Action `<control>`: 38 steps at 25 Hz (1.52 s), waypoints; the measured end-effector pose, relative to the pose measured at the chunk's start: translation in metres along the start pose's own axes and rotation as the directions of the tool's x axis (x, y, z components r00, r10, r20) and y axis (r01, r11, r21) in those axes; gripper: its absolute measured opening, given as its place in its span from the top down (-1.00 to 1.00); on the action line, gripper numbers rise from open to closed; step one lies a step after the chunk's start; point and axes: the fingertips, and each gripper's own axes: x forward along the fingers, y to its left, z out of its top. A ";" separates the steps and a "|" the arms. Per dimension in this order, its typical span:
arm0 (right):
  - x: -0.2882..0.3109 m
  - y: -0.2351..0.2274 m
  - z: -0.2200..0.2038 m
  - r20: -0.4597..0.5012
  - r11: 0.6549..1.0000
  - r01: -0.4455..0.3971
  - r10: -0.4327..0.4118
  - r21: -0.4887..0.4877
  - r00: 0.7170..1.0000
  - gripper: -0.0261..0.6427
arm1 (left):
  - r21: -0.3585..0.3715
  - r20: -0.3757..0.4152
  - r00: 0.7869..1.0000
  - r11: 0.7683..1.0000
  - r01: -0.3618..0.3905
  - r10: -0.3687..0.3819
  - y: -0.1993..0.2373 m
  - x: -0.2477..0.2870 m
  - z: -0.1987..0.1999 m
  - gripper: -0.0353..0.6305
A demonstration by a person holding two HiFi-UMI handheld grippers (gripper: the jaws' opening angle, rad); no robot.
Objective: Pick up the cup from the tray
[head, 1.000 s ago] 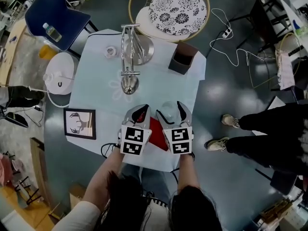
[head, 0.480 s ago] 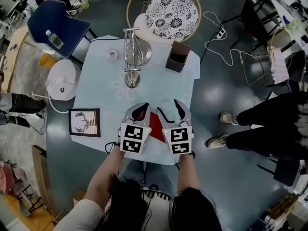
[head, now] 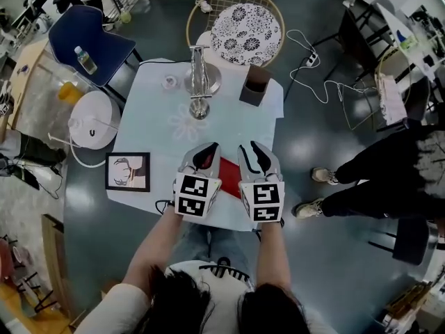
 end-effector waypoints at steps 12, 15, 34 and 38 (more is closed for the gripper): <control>-0.035 0.011 0.019 0.046 0.999 0.047 -0.048 0.020 0.998 0.86 | 0.035 0.066 0.998 0.999 0.021 -0.023 -0.020 -0.033 0.019 0.89; -0.041 0.015 0.022 0.051 0.998 0.045 -0.046 0.035 0.998 0.86 | 0.001 0.081 0.996 0.999 0.038 -0.038 -0.023 -0.040 0.027 0.89; -0.057 0.033 0.028 0.037 0.997 0.074 -0.074 -0.002 0.997 0.86 | 0.079 0.143 0.989 0.996 0.026 -0.037 -0.027 -0.071 0.050 0.89; -0.063 0.032 0.028 0.032 0.997 0.079 -0.078 -0.010 0.996 0.86 | 0.067 0.144 0.989 0.997 0.031 -0.040 -0.032 -0.073 0.052 0.89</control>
